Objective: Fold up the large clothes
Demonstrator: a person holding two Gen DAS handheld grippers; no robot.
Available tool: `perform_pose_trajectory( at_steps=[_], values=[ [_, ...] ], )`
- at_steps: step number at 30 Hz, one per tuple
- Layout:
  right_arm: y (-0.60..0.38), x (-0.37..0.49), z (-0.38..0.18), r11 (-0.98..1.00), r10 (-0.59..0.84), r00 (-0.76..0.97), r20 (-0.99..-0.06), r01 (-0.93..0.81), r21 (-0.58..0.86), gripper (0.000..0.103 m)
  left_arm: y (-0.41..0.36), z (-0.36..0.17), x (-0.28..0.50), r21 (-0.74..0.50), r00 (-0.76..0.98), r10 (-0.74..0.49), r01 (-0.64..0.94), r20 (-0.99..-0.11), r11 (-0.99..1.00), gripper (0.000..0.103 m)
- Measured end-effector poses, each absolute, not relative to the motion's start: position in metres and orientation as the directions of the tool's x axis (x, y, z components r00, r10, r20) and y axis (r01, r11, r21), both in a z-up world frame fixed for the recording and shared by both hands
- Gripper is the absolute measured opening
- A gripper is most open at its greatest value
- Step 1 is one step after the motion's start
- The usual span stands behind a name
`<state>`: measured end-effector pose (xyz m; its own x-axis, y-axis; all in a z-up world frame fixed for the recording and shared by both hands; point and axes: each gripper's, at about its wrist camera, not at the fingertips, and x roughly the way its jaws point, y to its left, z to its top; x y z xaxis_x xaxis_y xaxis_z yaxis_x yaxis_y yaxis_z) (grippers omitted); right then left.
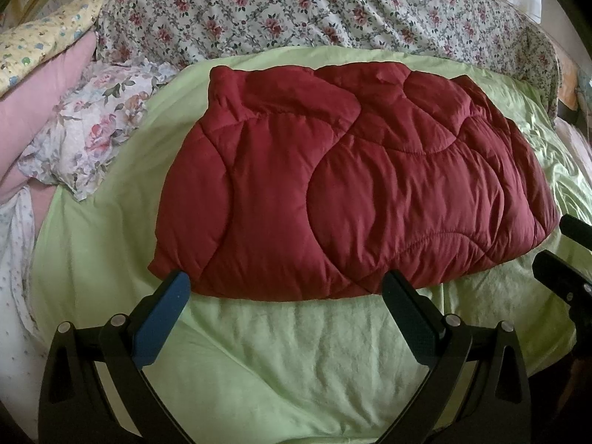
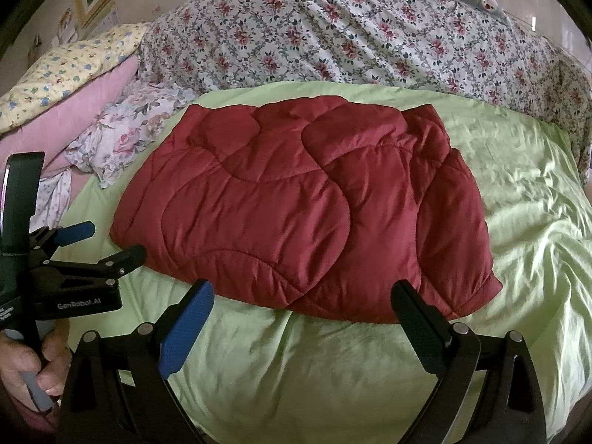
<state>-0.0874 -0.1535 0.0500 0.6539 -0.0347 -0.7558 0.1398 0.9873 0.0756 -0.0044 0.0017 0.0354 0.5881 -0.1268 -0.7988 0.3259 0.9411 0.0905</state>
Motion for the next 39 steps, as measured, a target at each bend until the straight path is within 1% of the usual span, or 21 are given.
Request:
perform_pose_trajectory(
  at_steps=[33, 39],
  values=[
    [-0.1530, -0.0863, 0.0527, 0.987, -0.035, 0.656, -0.754, 0.143, 0.078, 0.098, -0.0006, 0.0364, -0.0041, 0.102, 0.596, -0.121, 0.326, -0.794, 0.940, 0.103],
    [-0.1580, -0.0839, 0.0511, 0.984, -0.039, 0.657, -0.753, 0.155, 0.085, 0.098, -0.0005, 0.0360, 0.0035, 0.085, 0.592, -0.133, 0.327, -0.795, 0.941, 0.103]
  ],
)
